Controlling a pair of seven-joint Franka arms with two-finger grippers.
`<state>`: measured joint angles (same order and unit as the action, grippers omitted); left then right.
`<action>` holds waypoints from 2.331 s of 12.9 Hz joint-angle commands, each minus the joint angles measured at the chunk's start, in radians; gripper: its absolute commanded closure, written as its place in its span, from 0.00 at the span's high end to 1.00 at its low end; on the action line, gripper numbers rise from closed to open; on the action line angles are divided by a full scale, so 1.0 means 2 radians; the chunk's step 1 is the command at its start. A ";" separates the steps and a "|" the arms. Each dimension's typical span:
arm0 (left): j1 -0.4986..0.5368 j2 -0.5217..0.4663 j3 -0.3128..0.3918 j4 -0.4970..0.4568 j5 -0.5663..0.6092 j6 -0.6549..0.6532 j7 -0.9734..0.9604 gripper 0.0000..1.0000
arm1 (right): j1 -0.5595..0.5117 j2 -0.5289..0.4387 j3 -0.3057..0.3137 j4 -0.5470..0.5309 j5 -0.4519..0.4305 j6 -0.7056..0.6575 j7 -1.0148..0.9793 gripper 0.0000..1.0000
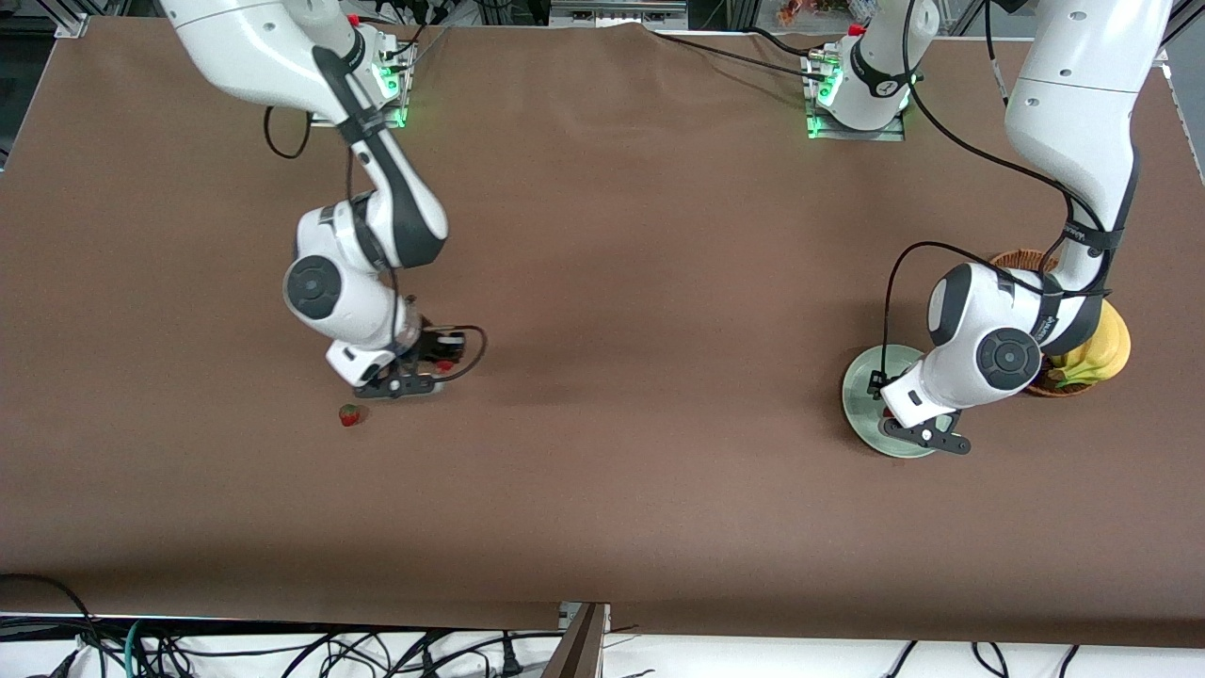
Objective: Collect all strawberries into plate
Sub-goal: 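Carry the strawberry to the plate with the left gripper and release, then set the second strawberry mid-table with the right gripper and release, then grasp the last strawberry with the right gripper while the left grasps another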
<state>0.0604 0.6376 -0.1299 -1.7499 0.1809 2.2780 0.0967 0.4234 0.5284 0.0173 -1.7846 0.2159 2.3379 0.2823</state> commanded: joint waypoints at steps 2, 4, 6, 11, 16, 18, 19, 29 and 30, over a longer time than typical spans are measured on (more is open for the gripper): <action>0.007 -0.015 -0.006 0.010 0.009 -0.011 0.005 1.00 | 0.092 0.054 -0.002 0.088 -0.001 -0.010 0.174 0.28; 0.006 -0.026 -0.010 0.044 0.002 -0.069 0.002 1.00 | 0.150 0.115 -0.006 0.174 -0.003 -0.009 0.288 0.28; 0.003 -0.027 -0.019 0.094 0.002 -0.153 0.000 1.00 | 0.175 0.152 -0.006 0.220 -0.013 -0.002 0.351 0.28; 0.001 -0.045 -0.039 0.105 -0.057 -0.229 0.002 1.00 | 0.223 0.203 -0.014 0.223 -0.027 0.093 0.414 0.33; -0.023 -0.033 -0.045 0.102 -0.077 -0.224 -0.019 1.00 | 0.205 0.174 -0.029 0.225 -0.030 0.043 0.401 0.86; -0.025 -0.030 -0.049 0.102 -0.077 -0.216 -0.027 1.00 | 0.167 0.143 -0.026 0.230 -0.025 -0.014 0.348 0.86; -0.028 -0.028 -0.057 0.102 -0.084 -0.212 -0.038 1.00 | 0.144 0.128 -0.026 0.230 -0.025 -0.053 0.302 0.86; -0.219 0.026 -0.055 0.089 -0.081 -0.094 -0.485 1.00 | 0.004 0.089 -0.134 0.144 -0.024 -0.103 -0.221 0.86; -0.229 0.039 -0.055 0.089 -0.081 -0.075 -0.505 1.00 | -0.008 0.093 -0.133 0.141 -0.024 -0.096 -0.237 0.86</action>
<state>-0.3669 0.6958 -0.2570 -1.5701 0.0085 2.0852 -0.8306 0.4449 0.7178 -0.2621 -1.4761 0.1716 2.1116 -0.1201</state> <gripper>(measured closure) 0.000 0.137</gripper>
